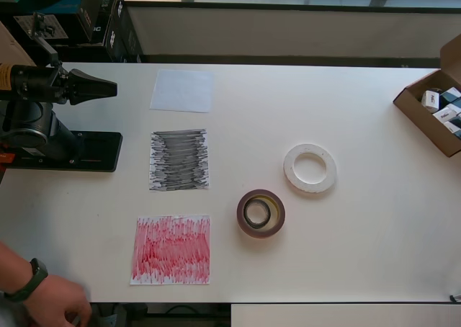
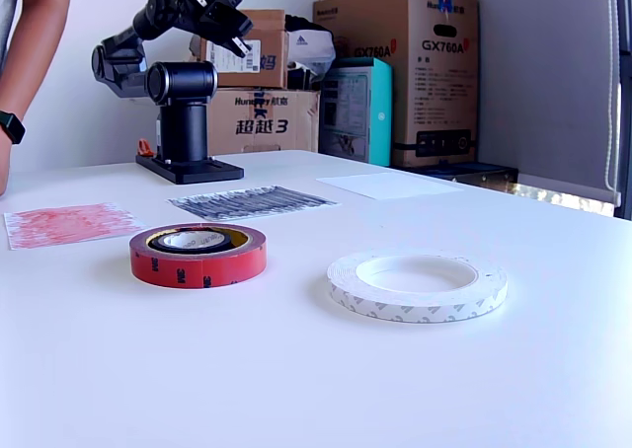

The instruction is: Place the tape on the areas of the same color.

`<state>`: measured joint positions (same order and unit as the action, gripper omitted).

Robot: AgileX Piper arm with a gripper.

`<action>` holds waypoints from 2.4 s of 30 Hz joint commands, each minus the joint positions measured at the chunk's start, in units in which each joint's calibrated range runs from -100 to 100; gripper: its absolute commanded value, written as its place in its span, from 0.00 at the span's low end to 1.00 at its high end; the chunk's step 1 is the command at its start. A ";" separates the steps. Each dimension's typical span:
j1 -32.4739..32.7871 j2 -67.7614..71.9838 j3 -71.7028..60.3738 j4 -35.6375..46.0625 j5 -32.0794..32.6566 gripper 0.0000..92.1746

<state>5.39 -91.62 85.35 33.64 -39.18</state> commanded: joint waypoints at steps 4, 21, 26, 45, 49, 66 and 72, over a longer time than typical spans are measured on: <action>0.23 22.40 -20.24 16.13 0.14 0.00; 0.15 69.45 -69.58 33.78 9.31 0.00; -0.41 79.46 -80.94 33.78 19.13 0.00; -2.06 100.51 -87.85 33.78 30.51 0.00; -2.30 103.88 -87.85 33.78 32.40 0.00; -4.04 120.72 -93.57 33.78 44.19 0.00; -4.75 124.27 -95.57 33.78 44.43 0.00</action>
<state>1.24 30.60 -9.52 67.13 5.32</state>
